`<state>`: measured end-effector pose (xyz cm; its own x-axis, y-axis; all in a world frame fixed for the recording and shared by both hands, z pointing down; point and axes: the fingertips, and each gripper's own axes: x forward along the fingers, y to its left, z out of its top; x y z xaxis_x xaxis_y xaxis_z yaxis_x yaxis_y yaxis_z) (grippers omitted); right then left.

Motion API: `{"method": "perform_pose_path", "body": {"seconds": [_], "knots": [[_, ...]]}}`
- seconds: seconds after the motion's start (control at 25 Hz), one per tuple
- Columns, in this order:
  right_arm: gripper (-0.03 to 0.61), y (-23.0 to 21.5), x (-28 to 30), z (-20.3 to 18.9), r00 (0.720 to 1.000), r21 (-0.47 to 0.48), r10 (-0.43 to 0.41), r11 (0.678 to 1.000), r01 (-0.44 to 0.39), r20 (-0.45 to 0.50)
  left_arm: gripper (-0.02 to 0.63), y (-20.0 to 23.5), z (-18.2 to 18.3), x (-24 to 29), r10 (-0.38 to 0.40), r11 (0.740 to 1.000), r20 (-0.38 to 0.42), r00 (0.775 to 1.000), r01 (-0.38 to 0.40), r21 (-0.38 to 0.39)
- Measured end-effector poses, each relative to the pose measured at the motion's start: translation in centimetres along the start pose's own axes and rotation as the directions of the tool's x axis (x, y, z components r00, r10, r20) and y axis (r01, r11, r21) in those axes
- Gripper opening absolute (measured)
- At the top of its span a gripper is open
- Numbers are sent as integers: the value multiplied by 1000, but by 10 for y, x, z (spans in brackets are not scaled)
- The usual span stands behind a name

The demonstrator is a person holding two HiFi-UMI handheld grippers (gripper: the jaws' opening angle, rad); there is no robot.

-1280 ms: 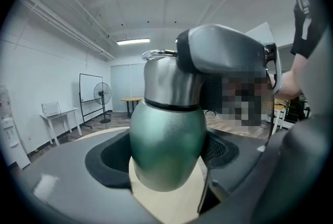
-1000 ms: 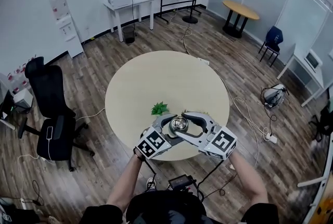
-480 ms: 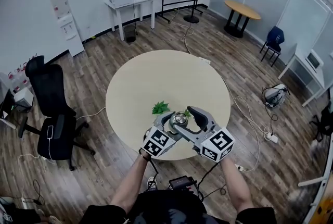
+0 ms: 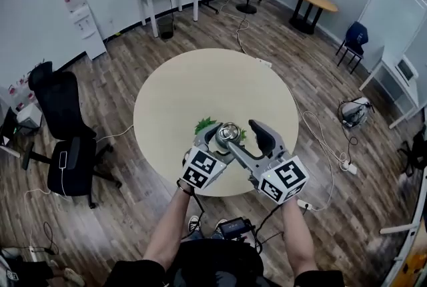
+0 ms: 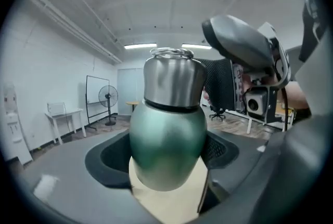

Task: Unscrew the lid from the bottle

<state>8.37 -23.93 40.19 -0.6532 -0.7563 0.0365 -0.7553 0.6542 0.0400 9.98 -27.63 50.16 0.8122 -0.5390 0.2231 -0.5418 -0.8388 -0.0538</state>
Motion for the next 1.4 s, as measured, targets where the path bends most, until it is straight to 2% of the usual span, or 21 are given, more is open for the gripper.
{"method": "perform_pose_path", "body": {"seconds": [0.16,0.2,0.32,0.48,0.64,0.72,0.8,0.88,0.96,1.04,1.12,1.24,1.32,1.4], "knots": [[306,11,16,-24,992,-83,0,996,-11,-128,383,-9,3,1,-13,1000,-3,1000,13,-1],[245,11,15,-25,991,-92,-6,996,-7,-135,382,-13,4,0,-19,1000,3,1000,19,0],[241,14,7,-22,991,-97,33,994,-46,-130,382,-22,7,-5,-43,999,14,999,43,7],[241,29,-4,-16,974,-116,189,972,-204,-122,382,-34,10,-19,-109,992,8,994,108,63],[241,51,-20,-4,909,-119,401,903,-413,-114,383,-56,16,-41,-277,955,13,961,274,117],[241,56,-21,-5,894,-116,430,889,-443,-126,383,-60,13,-46,-313,942,1,950,310,131],[272,53,-17,-8,913,-82,389,913,-400,-122,383,-54,10,-44,-273,955,-3,962,272,117],[368,48,-14,-7,943,-30,320,946,-324,-86,382,-44,5,-38,-184,980,-2,983,183,83],[380,45,-10,-3,971,-18,233,972,-234,-54,382,-35,1,-31,-100,993,-5,995,100,57],[377,43,-2,-5,988,-34,142,989,-145,-62,383,-30,-5,-26,-39,998,-13,999,39,48],[367,38,6,-12,994,-41,48,998,-52,-99,383,-27,-10,-22,18,999,-25,1000,-17,47],[333,27,13,-23,985,-65,-83,995,74,-153,383,-21,-15,-17,126,991,-40,991,-124,58],[286,19,15,-27,976,-58,-143,989,135,-167,382,-16,-15,-14,192,980,-44,980,-189,60],[268,15,16,-28,970,-40,-165,986,161,-176,383,-15,-16,-11,205,978,-44,978,-203,51]]}}
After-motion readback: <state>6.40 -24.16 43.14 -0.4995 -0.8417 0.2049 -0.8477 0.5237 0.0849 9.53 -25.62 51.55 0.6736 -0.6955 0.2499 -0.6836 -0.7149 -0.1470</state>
